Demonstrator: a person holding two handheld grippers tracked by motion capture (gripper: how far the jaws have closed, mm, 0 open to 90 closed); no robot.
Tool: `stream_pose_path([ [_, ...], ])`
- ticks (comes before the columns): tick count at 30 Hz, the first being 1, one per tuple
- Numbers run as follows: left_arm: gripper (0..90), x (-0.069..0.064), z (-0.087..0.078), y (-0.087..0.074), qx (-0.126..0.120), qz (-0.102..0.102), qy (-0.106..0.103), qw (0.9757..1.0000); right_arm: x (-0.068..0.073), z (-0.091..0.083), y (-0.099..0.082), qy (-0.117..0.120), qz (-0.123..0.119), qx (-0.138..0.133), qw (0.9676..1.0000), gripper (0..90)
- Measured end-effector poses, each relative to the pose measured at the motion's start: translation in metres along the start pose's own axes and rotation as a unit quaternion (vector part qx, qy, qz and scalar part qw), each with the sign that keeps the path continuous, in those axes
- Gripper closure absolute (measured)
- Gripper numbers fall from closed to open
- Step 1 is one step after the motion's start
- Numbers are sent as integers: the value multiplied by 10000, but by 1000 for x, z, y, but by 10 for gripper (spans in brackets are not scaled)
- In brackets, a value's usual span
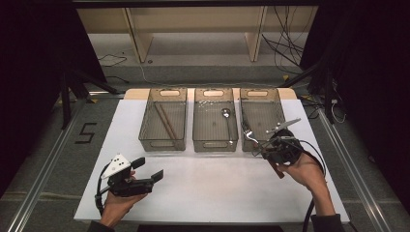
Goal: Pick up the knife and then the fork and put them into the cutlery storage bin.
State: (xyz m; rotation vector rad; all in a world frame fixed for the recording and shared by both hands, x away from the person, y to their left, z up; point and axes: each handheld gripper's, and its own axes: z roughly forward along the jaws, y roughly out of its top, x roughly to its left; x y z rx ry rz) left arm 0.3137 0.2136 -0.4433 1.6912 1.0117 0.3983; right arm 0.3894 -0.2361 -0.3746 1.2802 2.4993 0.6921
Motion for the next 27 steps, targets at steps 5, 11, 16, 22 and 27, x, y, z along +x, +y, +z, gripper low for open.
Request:
stream_pose_path([
  [5, 115, 0, 0, 0, 1, -2, 0, 10000, -5, -2, 10, 17, 63, -144, 9999, 776],
  [11, 115, 0, 0, 0, 5, 0, -1, 10000, -11, -3, 20, 4, 142, -286, 9995, 777],
  [16, 115, 0, 0, 0, -9, -17, -6, 10000, -15, -3, 30, -14, 196, -364, 9991, 777],
  [22, 115, 0, 0, 0, 5, -14, -8, 10000, -23, -1, 39, -29, 357, -521, 9980, 777],
  [27, 115, 0, 0, 0, 9, -12, -10, 10000, -27, 3, 46, -90, 421, -541, 9976, 776],
])
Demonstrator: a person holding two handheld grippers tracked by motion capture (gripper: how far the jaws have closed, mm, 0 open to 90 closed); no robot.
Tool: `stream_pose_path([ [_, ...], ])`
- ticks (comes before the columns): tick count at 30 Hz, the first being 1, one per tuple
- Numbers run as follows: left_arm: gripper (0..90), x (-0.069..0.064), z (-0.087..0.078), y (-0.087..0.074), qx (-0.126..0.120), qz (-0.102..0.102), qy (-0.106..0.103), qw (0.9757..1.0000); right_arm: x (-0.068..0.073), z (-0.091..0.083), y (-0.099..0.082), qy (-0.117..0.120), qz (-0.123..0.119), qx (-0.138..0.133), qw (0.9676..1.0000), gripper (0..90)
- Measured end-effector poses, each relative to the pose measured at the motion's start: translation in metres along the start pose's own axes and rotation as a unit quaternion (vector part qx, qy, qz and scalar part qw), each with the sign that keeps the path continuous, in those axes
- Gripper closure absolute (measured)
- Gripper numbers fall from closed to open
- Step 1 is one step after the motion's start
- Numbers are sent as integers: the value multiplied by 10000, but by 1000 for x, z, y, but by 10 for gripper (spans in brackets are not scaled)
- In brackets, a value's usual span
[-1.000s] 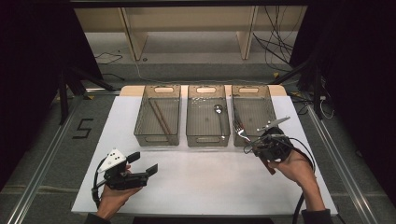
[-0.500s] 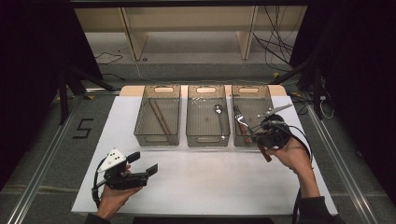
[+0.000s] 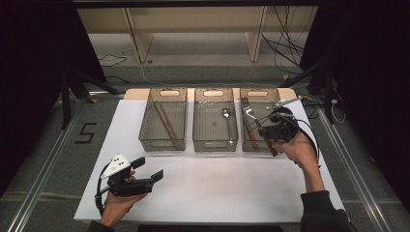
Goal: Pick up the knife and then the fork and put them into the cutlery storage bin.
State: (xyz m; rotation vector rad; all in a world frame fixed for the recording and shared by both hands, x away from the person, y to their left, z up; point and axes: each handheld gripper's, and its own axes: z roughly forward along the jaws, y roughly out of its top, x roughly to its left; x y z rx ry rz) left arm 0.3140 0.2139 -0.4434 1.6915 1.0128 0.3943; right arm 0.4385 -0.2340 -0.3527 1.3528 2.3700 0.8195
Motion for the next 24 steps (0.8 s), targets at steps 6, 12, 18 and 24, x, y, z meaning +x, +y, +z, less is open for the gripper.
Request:
stream_pose_path([
  [6, 115, 0, 0, 0, -9, 1, 1, 10000, -3, 4, 9, -43, 60, -35, 10000, 777],
  [12, 115, 0, 0, 0, -3, 2, -5, 10000, -7, 9, 21, -116, 146, -72, 9998, 776],
  [18, 115, 0, 0, 0, -13, -6, -8, 10000, -19, 19, 36, -140, 418, -97, 9990, 776],
  [24, 115, 0, 0, 0, -10, 1, -17, 10000, -34, 38, 47, -291, 769, 10, 9966, 775],
])
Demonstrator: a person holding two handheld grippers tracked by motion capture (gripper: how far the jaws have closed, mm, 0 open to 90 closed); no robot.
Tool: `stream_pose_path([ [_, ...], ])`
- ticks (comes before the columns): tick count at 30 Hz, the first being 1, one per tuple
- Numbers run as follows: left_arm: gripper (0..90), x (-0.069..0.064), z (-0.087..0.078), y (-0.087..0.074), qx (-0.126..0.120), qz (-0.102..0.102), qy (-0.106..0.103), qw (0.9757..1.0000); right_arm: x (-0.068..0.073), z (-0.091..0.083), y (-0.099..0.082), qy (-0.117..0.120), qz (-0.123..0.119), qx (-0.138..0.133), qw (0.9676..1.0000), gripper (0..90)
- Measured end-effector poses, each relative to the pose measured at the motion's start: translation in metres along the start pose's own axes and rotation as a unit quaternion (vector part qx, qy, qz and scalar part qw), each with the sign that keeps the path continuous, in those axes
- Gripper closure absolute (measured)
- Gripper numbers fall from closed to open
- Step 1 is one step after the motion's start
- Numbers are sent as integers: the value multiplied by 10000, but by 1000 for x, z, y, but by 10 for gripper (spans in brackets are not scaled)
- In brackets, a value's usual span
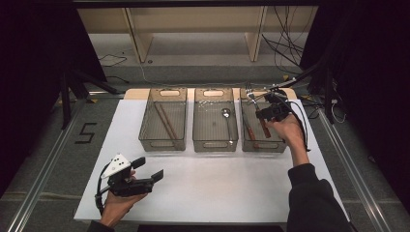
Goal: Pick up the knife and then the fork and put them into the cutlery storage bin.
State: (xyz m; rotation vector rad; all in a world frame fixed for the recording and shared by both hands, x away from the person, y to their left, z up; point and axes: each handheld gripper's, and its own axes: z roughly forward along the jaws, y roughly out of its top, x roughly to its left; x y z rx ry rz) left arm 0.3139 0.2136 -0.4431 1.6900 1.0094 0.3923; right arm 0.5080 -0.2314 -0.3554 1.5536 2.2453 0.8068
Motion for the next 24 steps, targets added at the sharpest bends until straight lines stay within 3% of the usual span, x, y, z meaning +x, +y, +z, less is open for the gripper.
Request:
stream_pose_path([
  [7, 115, 1, -1, 0, -16, -6, -1, 10000, -15, 28, 2, -262, 231, 349, 9988, 775],
  [20, 115, 0, -1, 0, -15, -10, -8, 10000, -16, 46, -3, -325, 299, 594, 9973, 765],
  [22, 115, 0, -1, 0, -14, -6, -5, 10000, -17, 48, -5, -285, 360, 619, 9970, 723],
  [24, 115, 0, -1, 0, -15, -4, -5, 10000, -18, 47, -5, -235, 467, 584, 9969, 607],
])
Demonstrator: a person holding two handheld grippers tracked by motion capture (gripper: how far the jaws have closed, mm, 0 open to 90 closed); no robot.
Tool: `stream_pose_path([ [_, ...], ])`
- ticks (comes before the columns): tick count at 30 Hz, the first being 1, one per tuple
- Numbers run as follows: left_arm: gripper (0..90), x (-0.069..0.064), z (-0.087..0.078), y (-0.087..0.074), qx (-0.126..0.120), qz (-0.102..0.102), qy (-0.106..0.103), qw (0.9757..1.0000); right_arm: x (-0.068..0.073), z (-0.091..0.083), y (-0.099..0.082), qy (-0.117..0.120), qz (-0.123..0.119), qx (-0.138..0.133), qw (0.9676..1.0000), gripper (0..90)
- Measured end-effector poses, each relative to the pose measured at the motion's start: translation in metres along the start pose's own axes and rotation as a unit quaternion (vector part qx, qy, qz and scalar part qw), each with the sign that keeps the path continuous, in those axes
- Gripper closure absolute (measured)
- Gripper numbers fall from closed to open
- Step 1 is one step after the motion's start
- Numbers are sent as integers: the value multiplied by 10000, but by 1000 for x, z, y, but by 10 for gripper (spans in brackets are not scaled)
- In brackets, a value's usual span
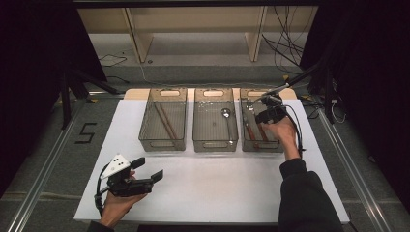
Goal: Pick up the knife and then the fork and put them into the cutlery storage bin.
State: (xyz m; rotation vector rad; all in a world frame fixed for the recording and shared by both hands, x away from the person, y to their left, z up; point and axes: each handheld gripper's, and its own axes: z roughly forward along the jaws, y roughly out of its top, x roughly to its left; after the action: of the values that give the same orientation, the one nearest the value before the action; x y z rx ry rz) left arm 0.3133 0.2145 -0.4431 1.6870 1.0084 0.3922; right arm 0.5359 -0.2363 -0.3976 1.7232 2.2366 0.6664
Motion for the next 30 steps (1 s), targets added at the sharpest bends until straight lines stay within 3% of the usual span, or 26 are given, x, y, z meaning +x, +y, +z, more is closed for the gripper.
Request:
stream_pose_path([
  [8, 115, 0, 1, 0, 7, -13, -3, 10000, 6, -20, -3, 229, -159, -262, 9993, 473],
  [14, 115, 0, 0, 0, 7, -29, 9, 10000, 19, -39, -20, 519, -401, -735, 9951, 399],
  [23, 115, 1, 1, 1, 6, -99, 16, 9999, 37, -65, -64, 1036, -679, -1397, 9824, 332],
  [30, 115, 0, 2, 1, 49, -64, 6, 10000, 44, -79, -100, 1266, -852, -1772, 9723, 317],
])
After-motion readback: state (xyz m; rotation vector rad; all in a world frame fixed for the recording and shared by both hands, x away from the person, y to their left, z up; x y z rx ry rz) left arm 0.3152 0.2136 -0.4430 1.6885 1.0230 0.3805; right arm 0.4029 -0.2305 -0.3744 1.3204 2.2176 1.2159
